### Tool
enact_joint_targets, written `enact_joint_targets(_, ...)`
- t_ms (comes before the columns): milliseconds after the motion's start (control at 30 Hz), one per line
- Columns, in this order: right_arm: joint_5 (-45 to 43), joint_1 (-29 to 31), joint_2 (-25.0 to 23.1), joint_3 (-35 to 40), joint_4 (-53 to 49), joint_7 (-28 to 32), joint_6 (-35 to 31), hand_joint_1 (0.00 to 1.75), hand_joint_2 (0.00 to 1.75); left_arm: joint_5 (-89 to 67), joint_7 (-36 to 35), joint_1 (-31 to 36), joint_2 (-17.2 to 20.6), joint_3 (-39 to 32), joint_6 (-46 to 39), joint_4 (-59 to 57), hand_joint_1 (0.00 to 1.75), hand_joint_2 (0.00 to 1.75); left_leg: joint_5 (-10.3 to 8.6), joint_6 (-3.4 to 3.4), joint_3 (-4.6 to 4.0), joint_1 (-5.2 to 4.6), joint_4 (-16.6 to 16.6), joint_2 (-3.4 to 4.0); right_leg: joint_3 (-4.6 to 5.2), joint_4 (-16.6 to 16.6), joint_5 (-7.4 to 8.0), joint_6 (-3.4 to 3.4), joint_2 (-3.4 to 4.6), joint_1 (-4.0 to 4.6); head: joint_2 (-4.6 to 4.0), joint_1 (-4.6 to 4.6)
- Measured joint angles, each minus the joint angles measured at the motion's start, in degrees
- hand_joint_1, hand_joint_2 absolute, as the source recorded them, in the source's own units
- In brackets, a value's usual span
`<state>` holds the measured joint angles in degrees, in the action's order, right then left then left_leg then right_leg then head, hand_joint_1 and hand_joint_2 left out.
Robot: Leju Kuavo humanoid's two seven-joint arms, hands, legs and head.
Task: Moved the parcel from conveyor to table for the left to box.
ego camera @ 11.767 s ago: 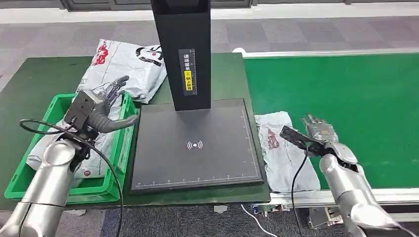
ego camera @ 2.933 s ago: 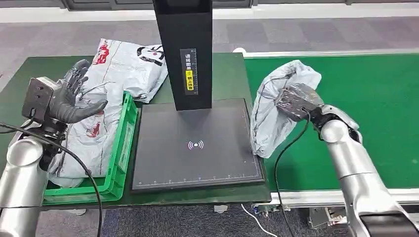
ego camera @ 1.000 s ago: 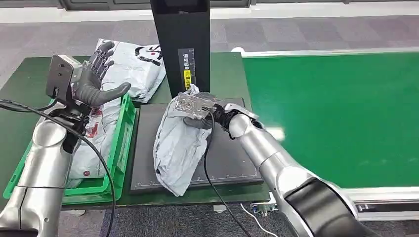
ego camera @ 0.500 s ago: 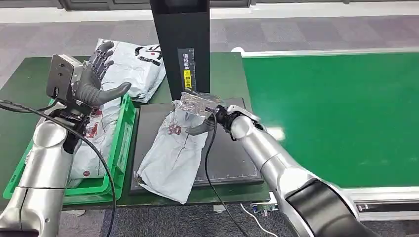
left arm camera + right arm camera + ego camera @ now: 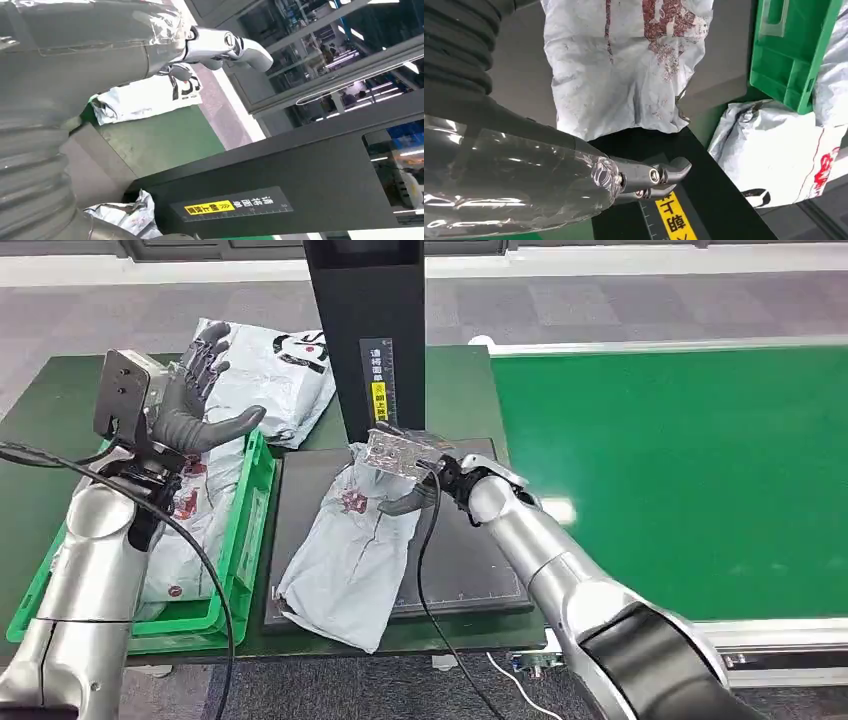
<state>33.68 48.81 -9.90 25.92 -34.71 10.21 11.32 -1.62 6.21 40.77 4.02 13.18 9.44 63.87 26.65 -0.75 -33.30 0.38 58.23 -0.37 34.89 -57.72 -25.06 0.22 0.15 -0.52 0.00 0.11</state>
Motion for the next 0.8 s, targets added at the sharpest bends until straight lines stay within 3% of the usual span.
enact_joint_targets(167,-0.2,-0.9,0.5,0.0,-2.0,0.7,-3.3,0.00,1.75,-0.1,0.0,-0.6,0.0,0.0,0.0,0.3,0.00,1.75,0.00,0.00,0.00,0.00,0.0,0.00,0.00,0.0,0.00,0.00,0.00,0.00,0.00,0.00)
enact_joint_targets(300,-0.9,-6.3,2.5,-1.9,-14.2,0.2,-15.5,0.00,1.75,-3.6,0.3,-1.9,1.7,0.0,0.0,0.5,0.00,1.75,0.01,0.00,0.00,-0.01,0.0,-0.02,0.02,0.0,0.00,0.00,-0.02,0.00,0.00,0.00)
enact_joint_targets(533,-8.9,-26.9,5.4,-12.4,-47.2,7.2,-27.3,0.00,1.75,-9.6,1.7,-3.4,5.9,0.1,2.6,1.0,0.00,1.75,0.15,-0.05,-0.05,0.00,0.0,-0.12,0.07,0.0,-0.13,-0.07,-0.13,0.02,0.00,0.02)
enact_joint_targets(700,-14.9,-40.8,5.3,-18.9,-61.8,11.6,-27.8,0.00,1.75,-15.4,1.7,-2.8,7.7,2.8,5.0,0.5,0.00,1.75,0.20,-0.08,-0.10,0.00,0.0,-0.11,0.12,0.0,-0.17,-0.11,-0.12,0.04,0.00,0.00)
enact_joint_targets(800,-16.4,-45.5,4.9,-21.6,-65.0,13.4,-27.0,0.00,1.75,-17.2,1.7,-2.2,8.2,4.0,5.5,-0.2,0.00,1.75,0.21,-0.09,-0.07,0.00,0.0,0.12,0.17,0.0,-0.15,-0.12,0.04,0.02,0.00,0.00)
